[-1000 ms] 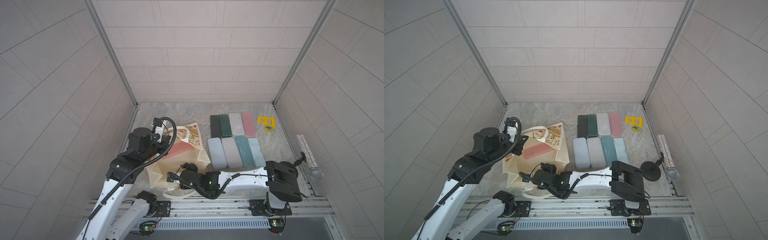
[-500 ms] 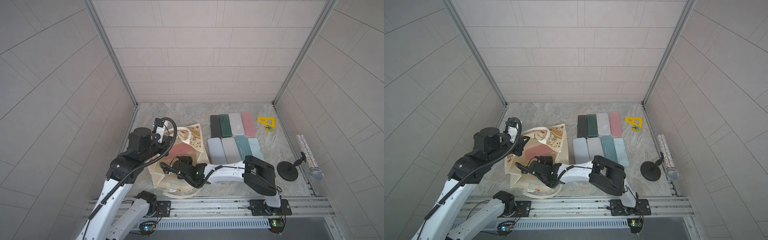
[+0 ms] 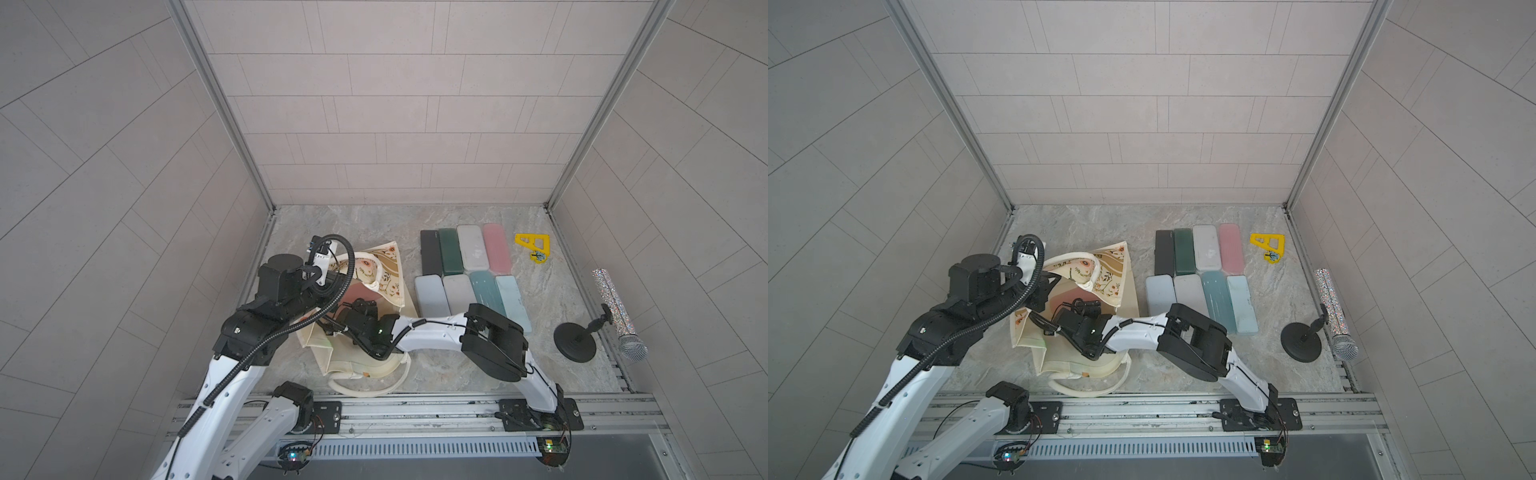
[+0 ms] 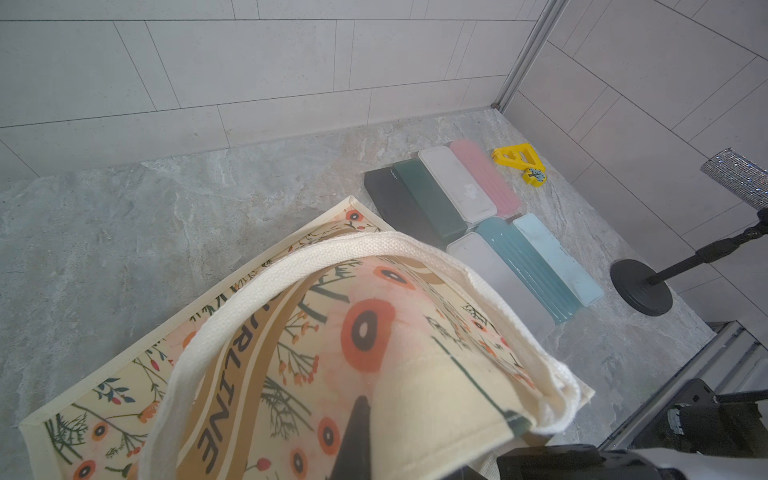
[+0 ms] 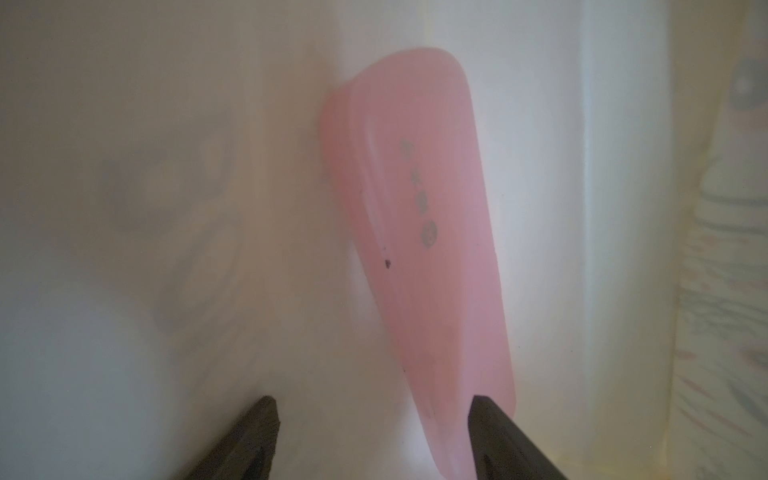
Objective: Take out the pencil case from the canvas bag
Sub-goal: Pick up the pencil case from the canvas bag.
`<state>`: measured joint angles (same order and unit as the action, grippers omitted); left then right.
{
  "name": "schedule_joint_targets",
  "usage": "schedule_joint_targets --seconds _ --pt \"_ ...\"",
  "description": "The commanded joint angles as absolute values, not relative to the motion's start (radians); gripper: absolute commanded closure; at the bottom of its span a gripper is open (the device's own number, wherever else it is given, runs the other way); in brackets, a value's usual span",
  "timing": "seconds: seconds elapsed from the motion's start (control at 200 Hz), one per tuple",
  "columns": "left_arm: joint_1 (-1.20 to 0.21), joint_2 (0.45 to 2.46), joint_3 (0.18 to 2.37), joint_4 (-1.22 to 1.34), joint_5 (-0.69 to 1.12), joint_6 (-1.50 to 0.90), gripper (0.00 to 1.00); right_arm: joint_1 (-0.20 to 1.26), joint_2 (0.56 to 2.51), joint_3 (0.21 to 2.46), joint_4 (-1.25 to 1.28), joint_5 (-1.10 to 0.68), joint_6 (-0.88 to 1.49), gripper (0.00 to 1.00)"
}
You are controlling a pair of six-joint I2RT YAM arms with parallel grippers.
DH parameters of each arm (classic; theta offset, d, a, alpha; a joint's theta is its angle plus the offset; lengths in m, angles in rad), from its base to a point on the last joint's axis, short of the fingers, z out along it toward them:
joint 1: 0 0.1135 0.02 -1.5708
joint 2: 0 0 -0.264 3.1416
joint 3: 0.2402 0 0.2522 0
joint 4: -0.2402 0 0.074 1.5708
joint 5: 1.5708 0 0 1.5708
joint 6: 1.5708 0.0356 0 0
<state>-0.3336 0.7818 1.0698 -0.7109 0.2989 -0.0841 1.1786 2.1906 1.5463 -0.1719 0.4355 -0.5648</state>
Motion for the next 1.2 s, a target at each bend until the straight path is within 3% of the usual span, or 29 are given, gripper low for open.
schedule_joint_targets --seconds 0.0,0.42,0.705,0.911,1.196 --pt "-0.333 0.769 1.09 -0.642 0.351 -0.082 1.0 1.165 2.242 1.576 -0.244 0.446 -0.606 0.25" --pt "-0.334 0.769 1.098 -0.646 0.373 -0.083 1.0 1.136 2.336 1.692 -0.249 0.507 -0.658 0.26" --pt "-0.333 0.77 1.099 -0.644 0.376 -0.082 1.0 1.103 2.277 1.709 -0.253 0.449 -0.623 0.28" --pt "-0.333 0.77 1.099 -0.644 0.38 -0.078 1.0 1.091 2.265 1.726 -0.301 0.403 -0.592 0.35" --pt "-0.334 0.77 1.099 -0.645 0.387 -0.071 1.0 1.094 2.24 1.691 -0.194 0.511 -0.59 0.49"
